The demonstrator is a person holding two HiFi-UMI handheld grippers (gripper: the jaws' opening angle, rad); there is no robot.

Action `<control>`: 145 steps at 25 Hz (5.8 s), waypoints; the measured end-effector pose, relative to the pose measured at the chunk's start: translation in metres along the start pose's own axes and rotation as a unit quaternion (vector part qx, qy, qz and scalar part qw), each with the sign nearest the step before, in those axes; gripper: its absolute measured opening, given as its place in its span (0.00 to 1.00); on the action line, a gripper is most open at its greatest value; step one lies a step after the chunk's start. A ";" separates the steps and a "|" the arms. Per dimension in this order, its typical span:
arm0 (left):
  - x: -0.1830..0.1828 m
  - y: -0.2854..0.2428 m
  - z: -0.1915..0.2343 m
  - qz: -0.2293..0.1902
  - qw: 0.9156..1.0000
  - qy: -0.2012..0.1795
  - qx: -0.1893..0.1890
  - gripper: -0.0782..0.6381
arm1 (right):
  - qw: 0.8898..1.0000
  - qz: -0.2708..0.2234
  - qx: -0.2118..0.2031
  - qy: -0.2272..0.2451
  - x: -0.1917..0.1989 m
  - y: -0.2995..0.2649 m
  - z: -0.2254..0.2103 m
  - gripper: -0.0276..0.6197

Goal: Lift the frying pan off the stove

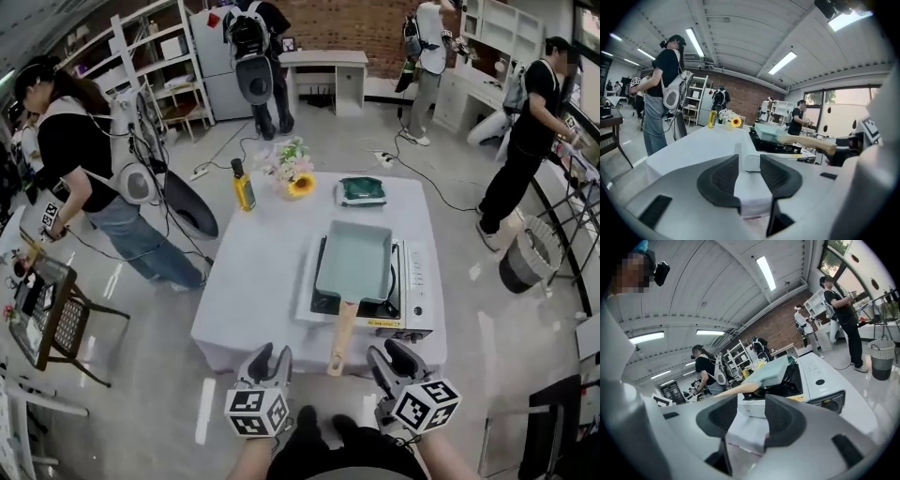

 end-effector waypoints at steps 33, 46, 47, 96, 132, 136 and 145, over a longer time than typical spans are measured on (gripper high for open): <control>-0.021 -0.051 0.006 0.037 0.989 -0.067 0.123 0.30 | 0.984 -0.031 -0.063 -0.162 -0.018 -0.037 0.008 0.41; -0.025 -0.066 0.017 0.040 0.993 -0.054 0.098 0.30 | 0.954 0.016 -0.150 -0.259 -0.031 -0.085 -0.019 0.53; -0.025 -0.067 0.018 0.041 0.993 -0.050 0.096 0.30 | 0.951 0.018 -0.156 -0.266 -0.031 -0.088 -0.022 0.54; -0.051 -0.078 -0.077 0.222 0.892 0.190 0.344 0.34 | 0.925 0.091 -0.164 -0.330 -0.022 -0.128 -0.050 0.40; -0.029 -0.097 -0.112 0.367 0.777 0.268 0.435 0.32 | 0.916 0.084 -0.186 -0.345 -0.019 -0.128 -0.054 0.38; -0.025 -0.097 -0.109 0.368 0.783 0.255 0.433 0.31 | 0.920 0.087 -0.186 -0.334 -0.016 -0.130 -0.053 0.37; -0.026 -0.091 -0.110 0.351 0.791 0.234 0.443 0.31 | 0.927 0.078 -0.184 -0.316 -0.016 -0.126 -0.048 0.37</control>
Point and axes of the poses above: the fingertips, and each gripper's own axes: y backward along the fingers, z to its left, x out of its underside, the point moved 7 cm from there along y, backward along the fingers, and after that the axes turned 12 degrees about -x, right-handed, at the moved point
